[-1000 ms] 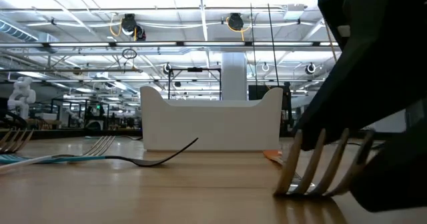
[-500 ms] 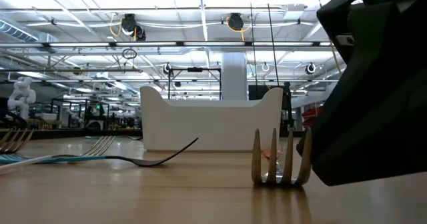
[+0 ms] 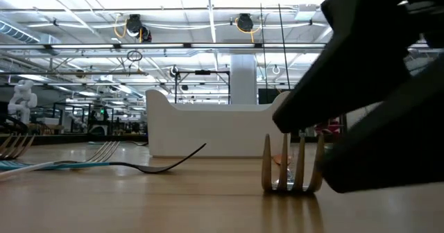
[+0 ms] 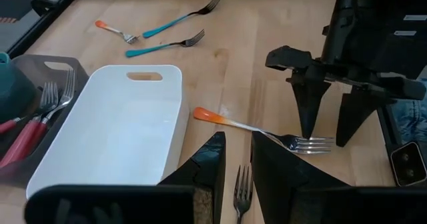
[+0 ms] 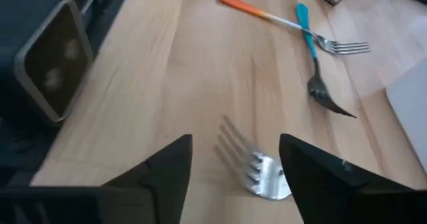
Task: Sort silverware by color (type)
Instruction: Put the bottom right orange fork into the white bin
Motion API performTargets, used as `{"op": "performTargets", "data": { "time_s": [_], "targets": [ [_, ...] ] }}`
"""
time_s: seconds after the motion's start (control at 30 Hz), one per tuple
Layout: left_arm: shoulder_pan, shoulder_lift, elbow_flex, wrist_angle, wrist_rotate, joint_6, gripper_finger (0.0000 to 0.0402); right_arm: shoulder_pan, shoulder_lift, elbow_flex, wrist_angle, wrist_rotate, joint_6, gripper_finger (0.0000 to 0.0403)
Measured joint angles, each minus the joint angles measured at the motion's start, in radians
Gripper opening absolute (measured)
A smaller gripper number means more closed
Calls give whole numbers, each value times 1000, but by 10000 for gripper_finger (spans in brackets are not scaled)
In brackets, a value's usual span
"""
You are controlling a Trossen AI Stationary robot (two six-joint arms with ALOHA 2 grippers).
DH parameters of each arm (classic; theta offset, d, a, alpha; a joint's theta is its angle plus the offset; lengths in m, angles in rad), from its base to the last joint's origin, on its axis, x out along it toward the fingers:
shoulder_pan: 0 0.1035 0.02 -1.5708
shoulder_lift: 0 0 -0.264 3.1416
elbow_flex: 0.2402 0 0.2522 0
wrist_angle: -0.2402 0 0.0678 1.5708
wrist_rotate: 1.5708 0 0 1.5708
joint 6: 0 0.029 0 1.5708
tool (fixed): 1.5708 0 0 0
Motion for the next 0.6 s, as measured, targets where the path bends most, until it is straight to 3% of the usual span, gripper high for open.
{"op": "performTargets", "data": {
  "time_s": [0.3,0.6],
  "targets": [
    [9,0,0,0,-11,0,72,-16,45,0,20,0,18,188],
    [10,0,-1,0,-12,0,72,-15,58,2,22,1,10,73]
  ]
}}
